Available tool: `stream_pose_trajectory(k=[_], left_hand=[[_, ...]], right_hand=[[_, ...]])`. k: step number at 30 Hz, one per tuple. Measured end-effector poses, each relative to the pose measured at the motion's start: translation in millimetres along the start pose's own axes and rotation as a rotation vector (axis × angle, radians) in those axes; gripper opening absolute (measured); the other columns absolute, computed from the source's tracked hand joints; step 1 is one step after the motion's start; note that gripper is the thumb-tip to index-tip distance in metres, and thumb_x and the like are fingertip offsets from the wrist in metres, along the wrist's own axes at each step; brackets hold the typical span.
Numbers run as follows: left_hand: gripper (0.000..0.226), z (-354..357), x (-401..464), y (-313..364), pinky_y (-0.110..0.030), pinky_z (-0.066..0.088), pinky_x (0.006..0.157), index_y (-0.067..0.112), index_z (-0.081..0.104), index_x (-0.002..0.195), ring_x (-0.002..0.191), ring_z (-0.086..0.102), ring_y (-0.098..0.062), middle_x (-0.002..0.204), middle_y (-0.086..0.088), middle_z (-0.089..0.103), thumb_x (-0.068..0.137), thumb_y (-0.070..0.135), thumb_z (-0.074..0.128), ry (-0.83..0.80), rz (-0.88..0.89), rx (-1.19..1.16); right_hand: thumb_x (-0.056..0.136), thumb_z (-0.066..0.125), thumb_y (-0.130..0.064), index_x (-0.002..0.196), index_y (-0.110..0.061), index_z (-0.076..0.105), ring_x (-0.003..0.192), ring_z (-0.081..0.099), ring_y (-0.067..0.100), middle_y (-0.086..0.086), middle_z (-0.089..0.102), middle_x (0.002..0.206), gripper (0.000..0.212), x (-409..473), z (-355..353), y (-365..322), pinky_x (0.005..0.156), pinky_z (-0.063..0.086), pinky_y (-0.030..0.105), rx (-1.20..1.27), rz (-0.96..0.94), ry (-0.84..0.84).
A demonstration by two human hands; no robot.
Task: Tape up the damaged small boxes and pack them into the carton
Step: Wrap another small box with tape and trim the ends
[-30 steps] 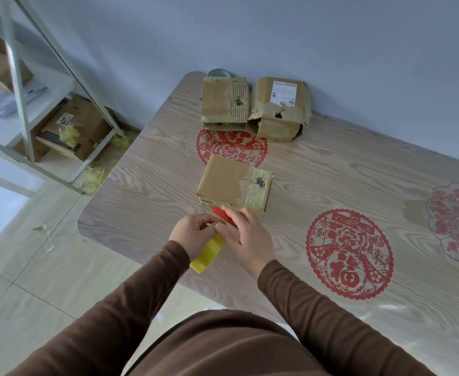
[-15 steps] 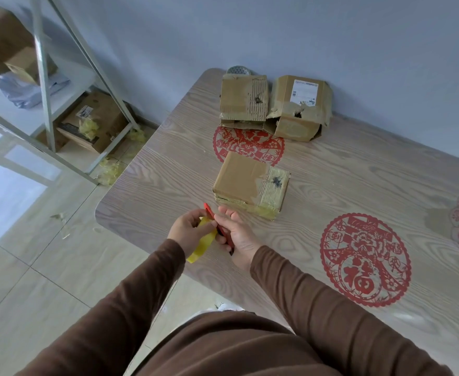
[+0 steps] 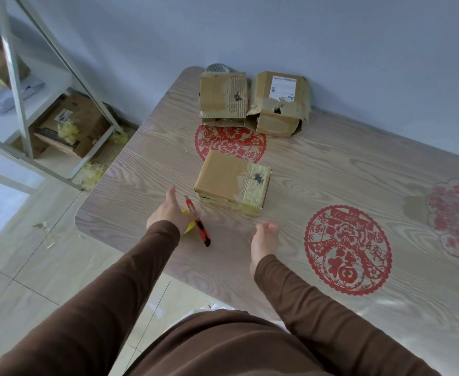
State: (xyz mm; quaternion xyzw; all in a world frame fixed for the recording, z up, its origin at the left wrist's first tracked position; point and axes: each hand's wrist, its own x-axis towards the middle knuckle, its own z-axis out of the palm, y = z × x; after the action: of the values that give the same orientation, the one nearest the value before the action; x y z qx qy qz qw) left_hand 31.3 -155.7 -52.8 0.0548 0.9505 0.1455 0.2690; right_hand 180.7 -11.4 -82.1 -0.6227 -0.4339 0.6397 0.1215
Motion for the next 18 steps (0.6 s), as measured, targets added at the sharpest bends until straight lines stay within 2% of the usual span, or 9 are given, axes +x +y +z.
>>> stream_pose_trajectory(k=[2, 4, 7, 9, 11, 15, 18], left_hand=[[0.107, 2.2, 2.4, 2.4, -0.04, 0.054, 0.087, 0.029, 0.005, 0.159, 0.108, 0.065, -0.028, 0.121, -0.005, 0.067, 0.08, 0.066, 0.067, 0.005, 0.007, -0.024], [0.108, 0.0, 4.1, 3.6, -0.044, 0.053, 0.093, 0.028, 0.007, 0.159, 0.113, 0.061, -0.029, 0.126, -0.007, 0.064, 0.08, 0.067, 0.068, 0.01, 0.018, -0.049], [0.101, -3.8, 5.8, 6.6, -0.045, 0.037, 0.112, 0.022, 0.022, 0.158, 0.137, 0.036, -0.032, 0.15, -0.011, 0.042, 0.08, 0.069, 0.065, 0.062, 0.101, 0.069], [0.094, -7.3, 8.1, 14.4, -0.044, 0.03, 0.116, 0.024, 0.03, 0.156, 0.14, 0.027, -0.033, 0.153, -0.009, 0.035, 0.081, 0.068, 0.065, 0.091, 0.165, 0.078], [0.082, -10.0, 10.2, 25.3, -0.043, 0.022, 0.12, 0.027, 0.038, 0.153, 0.144, 0.019, -0.033, 0.159, -0.005, 0.03, 0.084, 0.06, 0.067, 0.078, 0.239, 0.075], [0.053, -8.8, 4.6, 45.6, -0.043, 0.009, 0.123, 0.031, 0.057, 0.137, 0.151, 0.01, -0.029, 0.163, -0.001, 0.029, 0.088, 0.046, 0.068, 0.09, 0.309, 0.039], [0.048, 2.0, -9.4, 61.5, -0.047, -0.001, 0.124, 0.033, 0.061, 0.132, 0.153, 0.006, -0.026, 0.163, 0.001, 0.027, 0.088, 0.049, 0.066, 0.073, 0.362, 0.091]], right_hand=[[0.098, 0.043, -0.011, 0.111, -0.013, 0.049, 0.096, 0.051, 0.024, 0.008, 0.052, 0.105, 0.015, 3.9, -8.4, -15.2, 0.089, 0.043, 0.038, 0.004, -0.084, -0.001], [0.099, 0.042, -0.01, 0.126, -0.012, 0.05, 0.109, 0.051, 0.023, 0.005, 0.052, 0.118, 0.028, 5.5, -14.7, -28.9, 0.1, 0.041, 0.04, -0.001, -0.136, -0.045], [0.102, 0.041, -0.01, 0.14, -0.011, 0.049, 0.119, 0.049, 0.015, -0.001, 0.052, 0.132, 0.039, 9.0, -17.3, -44.8, 0.103, 0.039, 0.032, -0.004, -0.185, -0.129], [0.102, 0.041, -0.011, 0.143, -0.01, 0.051, 0.126, 0.05, 0.016, 0.0, 0.054, 0.139, 0.042, 12.3, -16.4, -51.6, 0.104, 0.039, 0.03, -0.034, -0.213, -0.199], [0.103, 0.04, -0.011, 0.147, -0.012, 0.047, 0.137, 0.044, 0.018, 0.003, 0.048, 0.15, 0.045, 12.9, -16.1, -55.5, 0.113, 0.036, 0.032, -0.066, -0.205, -0.256], [0.104, 0.038, -0.011, 0.154, -0.015, 0.037, 0.137, 0.039, 0.01, -0.001, 0.04, 0.156, 0.05, 6.6, -30.5, -66.4, 0.116, 0.031, 0.029, -0.032, -0.223, -0.291], [0.107, 0.038, -0.023, 0.152, -0.019, 0.04, 0.139, 0.039, 0.014, -0.002, 0.042, 0.153, 0.046, 9.2, -55.0, -70.1, 0.118, 0.031, 0.036, -0.043, -0.249, -0.224]])
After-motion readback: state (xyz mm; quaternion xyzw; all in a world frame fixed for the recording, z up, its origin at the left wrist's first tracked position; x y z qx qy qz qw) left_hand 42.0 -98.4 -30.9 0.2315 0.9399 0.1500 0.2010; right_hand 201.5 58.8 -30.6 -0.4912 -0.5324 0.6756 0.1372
